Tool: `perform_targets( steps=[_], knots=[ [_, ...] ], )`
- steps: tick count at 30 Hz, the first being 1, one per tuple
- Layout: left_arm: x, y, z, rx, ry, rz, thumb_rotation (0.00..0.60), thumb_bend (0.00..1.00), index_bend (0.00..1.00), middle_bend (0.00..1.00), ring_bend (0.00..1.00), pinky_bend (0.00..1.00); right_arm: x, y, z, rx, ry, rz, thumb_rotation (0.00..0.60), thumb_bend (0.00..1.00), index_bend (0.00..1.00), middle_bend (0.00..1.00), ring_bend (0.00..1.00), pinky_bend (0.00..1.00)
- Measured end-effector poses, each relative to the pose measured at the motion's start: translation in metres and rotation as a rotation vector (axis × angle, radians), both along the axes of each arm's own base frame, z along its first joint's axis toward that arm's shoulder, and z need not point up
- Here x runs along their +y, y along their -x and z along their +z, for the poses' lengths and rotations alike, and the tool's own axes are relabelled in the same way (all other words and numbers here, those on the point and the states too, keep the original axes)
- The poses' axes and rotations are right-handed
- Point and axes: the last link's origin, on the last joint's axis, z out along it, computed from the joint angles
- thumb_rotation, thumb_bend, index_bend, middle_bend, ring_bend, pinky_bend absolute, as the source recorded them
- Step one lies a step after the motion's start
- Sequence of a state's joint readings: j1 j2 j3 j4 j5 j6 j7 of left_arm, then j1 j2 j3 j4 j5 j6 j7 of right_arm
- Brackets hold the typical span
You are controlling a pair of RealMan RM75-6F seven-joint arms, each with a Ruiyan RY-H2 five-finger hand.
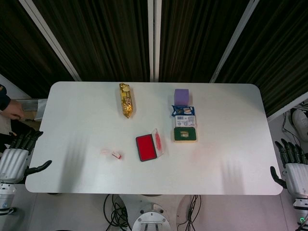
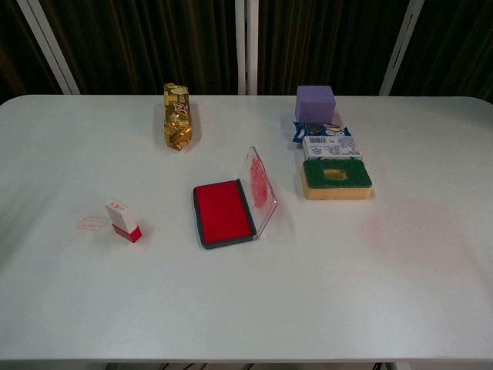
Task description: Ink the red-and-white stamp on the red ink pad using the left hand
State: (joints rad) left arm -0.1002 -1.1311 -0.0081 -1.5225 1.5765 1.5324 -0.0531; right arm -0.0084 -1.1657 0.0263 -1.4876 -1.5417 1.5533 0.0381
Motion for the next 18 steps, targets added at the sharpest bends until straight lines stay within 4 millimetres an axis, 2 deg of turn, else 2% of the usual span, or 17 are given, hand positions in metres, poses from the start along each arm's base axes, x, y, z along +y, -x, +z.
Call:
perform_targets(
  steps=[11,12,13,14,15,16,18],
  knots=[
    [-0.002,-0.004,-0.002,-0.017,0.006,-0.025,0.012,0.04,0.12,0.13,0.1,0.19,0.002,0.002,0.0,0.0,-0.003,0.003,0.6,0.32,0.0,0.0,0.0,0.0],
    [-0.002,-0.005,-0.001,-0.025,0.0,-0.035,0.077,0.04,0.12,0.13,0.13,0.2,0.002,0.002,0.001,-0.002,0.001,0.003,0.6,0.32,0.0,0.0,0.0,0.0],
    [-0.001,-0.006,-0.001,-0.032,-0.008,-0.045,0.231,0.04,0.11,0.13,0.2,0.27,0.003,0.002,0.001,-0.002,0.004,0.004,0.6,0.32,0.0,0.0,0.0,0.0],
    [-0.001,-0.008,0.0,-0.04,-0.019,-0.057,0.407,0.05,0.1,0.15,0.31,0.41,0.003,0.002,0.002,-0.001,0.006,0.004,0.6,0.32,0.0,0.0,0.0,0.0],
    [0.0,-0.01,0.001,-0.051,-0.041,-0.077,0.505,0.07,0.1,0.17,0.4,0.51,0.003,0.002,0.003,0.0,0.008,0.003,0.6,0.32,0.0,0.0,0.0,0.0],
    [0.001,-0.012,0.002,-0.058,-0.061,-0.097,0.593,0.1,0.1,0.21,0.54,0.67,0.002,0.002,0.003,0.001,0.008,0.004,0.6,0.32,0.0,0.0,0.0,0.0],
    [0.003,-0.017,0.002,-0.068,-0.102,-0.155,0.6,0.17,0.12,0.27,0.73,0.85,0.002,0.001,0.003,-0.001,0.009,0.005,0.6,0.32,0.0,0.0,0.0,0.0]
  ],
)
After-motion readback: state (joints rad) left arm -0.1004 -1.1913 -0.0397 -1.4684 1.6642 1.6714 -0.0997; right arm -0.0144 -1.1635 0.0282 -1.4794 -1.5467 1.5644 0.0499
